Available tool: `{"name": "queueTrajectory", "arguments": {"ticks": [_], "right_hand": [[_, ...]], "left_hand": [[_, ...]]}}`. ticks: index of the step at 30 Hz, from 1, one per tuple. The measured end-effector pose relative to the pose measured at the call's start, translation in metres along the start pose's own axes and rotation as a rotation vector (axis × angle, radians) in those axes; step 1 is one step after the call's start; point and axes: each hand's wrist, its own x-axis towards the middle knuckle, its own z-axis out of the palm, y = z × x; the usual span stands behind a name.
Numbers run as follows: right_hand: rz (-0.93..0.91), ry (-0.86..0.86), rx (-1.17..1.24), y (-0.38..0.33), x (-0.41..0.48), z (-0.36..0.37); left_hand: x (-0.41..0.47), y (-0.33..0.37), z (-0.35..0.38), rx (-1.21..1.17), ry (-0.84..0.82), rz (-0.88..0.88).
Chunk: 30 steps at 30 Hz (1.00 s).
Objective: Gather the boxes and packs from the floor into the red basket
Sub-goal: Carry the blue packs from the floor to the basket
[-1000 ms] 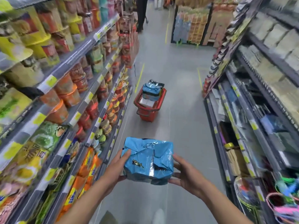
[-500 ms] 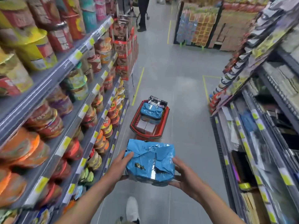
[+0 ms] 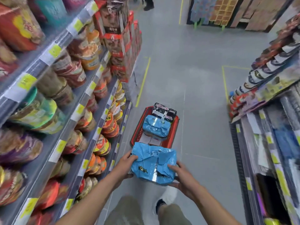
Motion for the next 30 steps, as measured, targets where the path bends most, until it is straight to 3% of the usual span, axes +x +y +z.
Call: {"name": "queueTrajectory", "arguments": {"ticks": [7,21,30], "right_hand": [[0.103,0.081,-0.046,-0.044,0.101,0.011],[0.195,0.222,0.054,-0.007,0.275,0.033],[0.248,0.293,0.124,0.0,0.351,0.026]], "left_hand": [[0.084,0.037,0.006,-0.032,0.018,-0.118],[0.283,0.022,-0.011,0.047,-0.064,-0.244],[0.368,0.018,-0.009,0.303,-0.11,-0.233]]}}
